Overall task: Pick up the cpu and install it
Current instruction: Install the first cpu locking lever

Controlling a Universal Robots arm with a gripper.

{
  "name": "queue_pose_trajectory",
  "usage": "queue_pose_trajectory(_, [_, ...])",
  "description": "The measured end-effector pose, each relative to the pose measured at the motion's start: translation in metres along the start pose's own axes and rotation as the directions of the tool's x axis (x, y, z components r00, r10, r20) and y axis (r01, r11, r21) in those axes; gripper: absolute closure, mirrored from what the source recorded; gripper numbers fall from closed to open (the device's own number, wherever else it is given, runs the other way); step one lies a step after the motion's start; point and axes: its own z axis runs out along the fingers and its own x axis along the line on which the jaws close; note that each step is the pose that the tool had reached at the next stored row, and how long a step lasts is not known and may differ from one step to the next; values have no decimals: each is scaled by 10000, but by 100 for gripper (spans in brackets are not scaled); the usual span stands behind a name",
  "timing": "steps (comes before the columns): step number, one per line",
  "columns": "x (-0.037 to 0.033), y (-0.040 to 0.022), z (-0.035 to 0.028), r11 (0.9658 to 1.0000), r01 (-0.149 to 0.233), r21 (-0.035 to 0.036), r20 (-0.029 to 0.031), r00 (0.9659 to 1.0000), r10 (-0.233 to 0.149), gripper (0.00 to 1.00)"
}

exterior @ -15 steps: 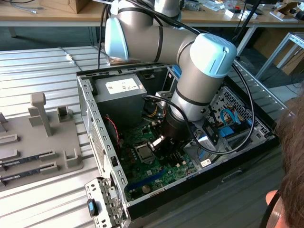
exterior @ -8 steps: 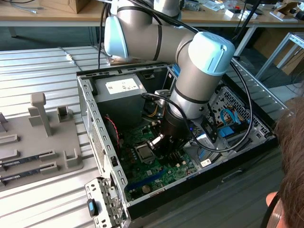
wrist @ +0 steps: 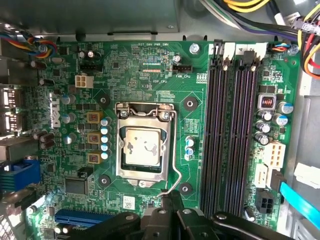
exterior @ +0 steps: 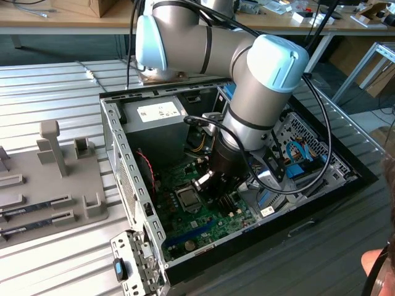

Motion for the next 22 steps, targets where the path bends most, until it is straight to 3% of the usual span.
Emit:
queue_pose_trajectory(10, [0, 54, -25, 10000, 1, -4, 0, 10000, -1, 90])
queue_pose_trajectory(18, [19, 44, -165, 10000, 2, -14, 1, 10000, -2, 90])
queue_pose_trajectory(22, [23, 63, -200, 10000, 1, -15, 1, 10000, -1, 90])
